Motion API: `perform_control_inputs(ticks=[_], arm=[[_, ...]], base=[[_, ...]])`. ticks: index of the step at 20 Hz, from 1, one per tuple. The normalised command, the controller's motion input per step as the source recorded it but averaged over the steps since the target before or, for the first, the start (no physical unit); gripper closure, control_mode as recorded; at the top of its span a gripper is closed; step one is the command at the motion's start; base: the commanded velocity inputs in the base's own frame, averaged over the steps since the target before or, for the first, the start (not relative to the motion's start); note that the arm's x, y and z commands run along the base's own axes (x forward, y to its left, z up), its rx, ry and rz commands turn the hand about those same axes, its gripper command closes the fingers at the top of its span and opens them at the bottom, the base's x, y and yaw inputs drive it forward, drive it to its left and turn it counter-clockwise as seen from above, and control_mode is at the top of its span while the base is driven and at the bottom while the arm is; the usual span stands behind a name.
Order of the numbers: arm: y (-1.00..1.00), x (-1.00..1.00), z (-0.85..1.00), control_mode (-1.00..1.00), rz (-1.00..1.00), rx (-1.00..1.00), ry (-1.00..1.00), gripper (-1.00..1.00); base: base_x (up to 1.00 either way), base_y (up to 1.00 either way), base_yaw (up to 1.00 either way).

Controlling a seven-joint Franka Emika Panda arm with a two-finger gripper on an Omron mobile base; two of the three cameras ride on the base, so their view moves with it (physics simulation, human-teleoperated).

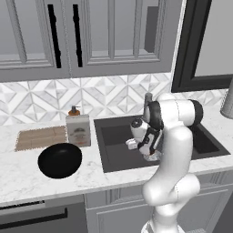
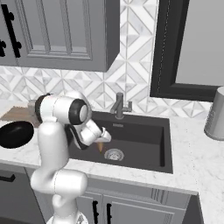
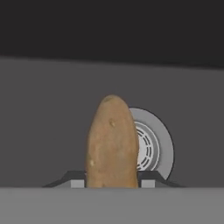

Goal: Pick the sweet potato from the sink and place it in the bowl. Then pick the bowl and place it in the microwave. Then close the microwave door and press the start button.

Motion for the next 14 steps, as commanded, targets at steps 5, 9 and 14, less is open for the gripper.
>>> perform_control_inputs(ticks=[5,9,14], arm=[[0.53,-0.18,1.00,-1.00,0.00,0.00,-0.10,1.00],[0.28,-0.14,1.00,-1.00,0.00,0.05,0.00,1.00],[0.05,-0.05,1.00,-1.00,0.00,0.02,0.02,1.00]], base=[[0.00,0.00,0.00],[0.00,0.00,0.00],[0.00,0.00,0.00]])
